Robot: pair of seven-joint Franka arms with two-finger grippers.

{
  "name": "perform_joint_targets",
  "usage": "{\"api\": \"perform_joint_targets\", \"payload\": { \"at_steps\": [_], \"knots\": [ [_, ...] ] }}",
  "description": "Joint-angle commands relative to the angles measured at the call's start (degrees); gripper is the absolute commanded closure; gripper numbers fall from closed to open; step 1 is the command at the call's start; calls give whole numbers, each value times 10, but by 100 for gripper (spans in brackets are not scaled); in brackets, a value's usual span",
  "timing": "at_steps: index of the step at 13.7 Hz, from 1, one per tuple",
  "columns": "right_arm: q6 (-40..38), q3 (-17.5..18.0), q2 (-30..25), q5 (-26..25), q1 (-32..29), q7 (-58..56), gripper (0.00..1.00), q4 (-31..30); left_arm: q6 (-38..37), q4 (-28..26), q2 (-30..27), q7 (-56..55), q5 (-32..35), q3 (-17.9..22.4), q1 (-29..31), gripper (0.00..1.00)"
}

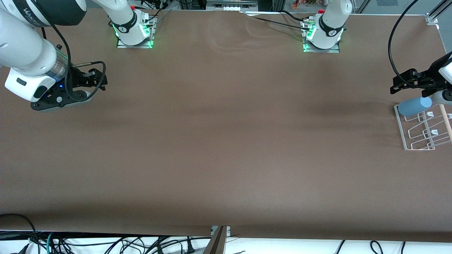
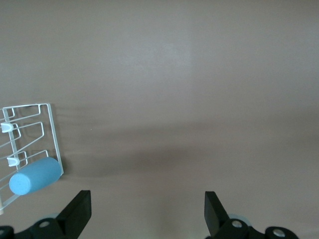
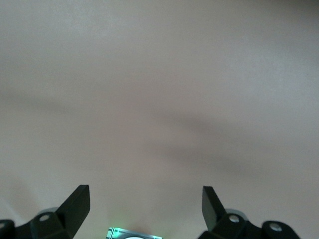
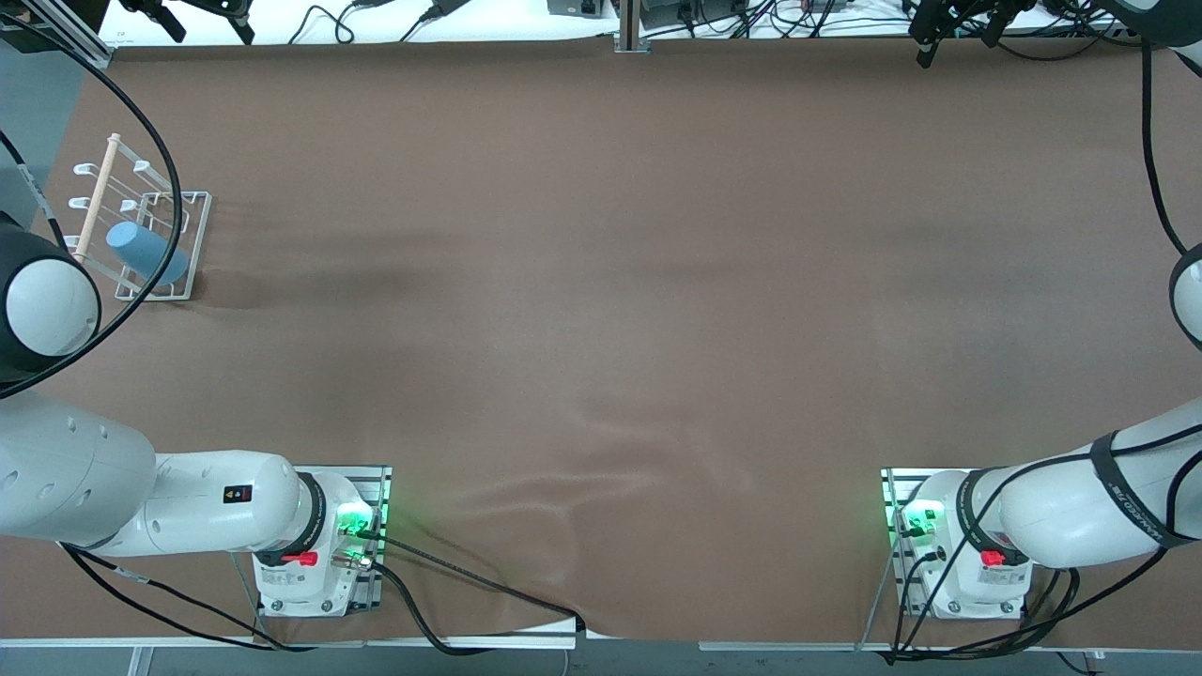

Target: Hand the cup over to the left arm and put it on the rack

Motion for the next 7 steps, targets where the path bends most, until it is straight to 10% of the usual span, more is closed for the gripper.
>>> {"api": "perform_joint_targets", "payload": {
  "at_steps": [1, 7],
  "knots": [
    [-6, 0, -3, 6, -3, -6, 1, 6, -13, 10, 0, -11, -15, -2, 2, 0],
    [-7, 0, -3, 6, -4, -6, 1, 6, -22, 18, 6, -15, -8, -2, -4, 0]
  ]
}}
